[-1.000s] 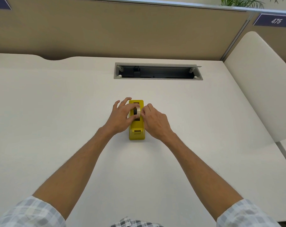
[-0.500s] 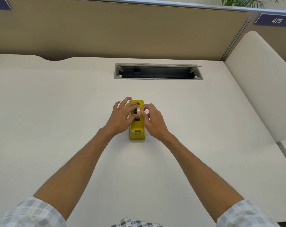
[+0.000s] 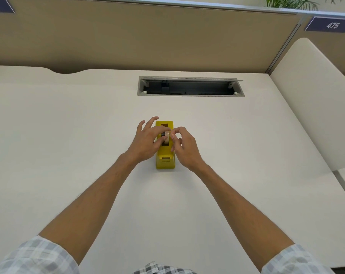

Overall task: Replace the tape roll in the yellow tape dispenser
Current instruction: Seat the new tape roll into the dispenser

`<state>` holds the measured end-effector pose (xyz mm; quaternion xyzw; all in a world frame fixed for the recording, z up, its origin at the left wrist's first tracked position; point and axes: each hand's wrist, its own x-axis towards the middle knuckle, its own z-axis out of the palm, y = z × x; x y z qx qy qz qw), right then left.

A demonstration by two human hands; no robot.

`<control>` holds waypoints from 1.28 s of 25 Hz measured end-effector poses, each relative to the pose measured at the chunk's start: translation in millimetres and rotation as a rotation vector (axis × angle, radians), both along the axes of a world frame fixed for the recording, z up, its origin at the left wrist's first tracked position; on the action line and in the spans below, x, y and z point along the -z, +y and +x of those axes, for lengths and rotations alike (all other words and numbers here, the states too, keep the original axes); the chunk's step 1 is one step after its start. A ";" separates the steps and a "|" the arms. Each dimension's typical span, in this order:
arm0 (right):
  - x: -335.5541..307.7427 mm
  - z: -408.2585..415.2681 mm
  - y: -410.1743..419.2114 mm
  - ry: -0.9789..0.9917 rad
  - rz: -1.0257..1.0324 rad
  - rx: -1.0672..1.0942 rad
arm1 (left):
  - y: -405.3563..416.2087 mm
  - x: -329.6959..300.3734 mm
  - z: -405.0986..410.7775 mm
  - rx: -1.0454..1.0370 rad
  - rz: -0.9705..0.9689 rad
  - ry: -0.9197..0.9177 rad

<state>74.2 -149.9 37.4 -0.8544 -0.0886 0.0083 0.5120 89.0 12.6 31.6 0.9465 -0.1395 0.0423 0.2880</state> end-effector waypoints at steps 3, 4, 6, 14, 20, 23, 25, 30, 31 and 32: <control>-1.3 -0.6 1.4 0.023 0.018 0.010 | 0.9 4.0 -1.0 0.026 0.029 -0.006; -0.9 -1.0 1.3 0.026 0.018 0.008 | 1.5 5.2 -1.1 0.030 0.050 -0.005; 0.3 -2.0 0.7 0.025 0.015 0.000 | 3.3 6.7 -0.4 0.030 0.073 -0.005; 5.0 -11.5 -4.8 0.006 0.017 0.001 | 2.7 4.0 1.4 0.032 0.045 0.042; 1.5 -15.0 -7.3 0.161 0.230 0.036 | 0.1 2.4 -0.7 -0.029 -0.008 0.099; -4.9 -13.2 -4.8 0.248 0.405 0.026 | -0.9 4.2 -0.4 -0.042 0.000 0.099; -9.0 -12.4 -2.6 0.290 0.492 0.034 | -0.6 5.9 0.7 -0.044 0.003 0.098; -8.4 -13.3 -2.2 0.299 0.504 0.093 | 0.4 8.7 1.9 -0.053 0.006 0.086; -7.1 -14.2 -2.3 0.294 0.499 0.103 | 0.6 8.6 2.1 -0.052 0.005 0.085; -5.4 -15.4 -2.6 0.288 0.495 0.118 | 0.9 8.2 2.2 -0.050 0.004 0.085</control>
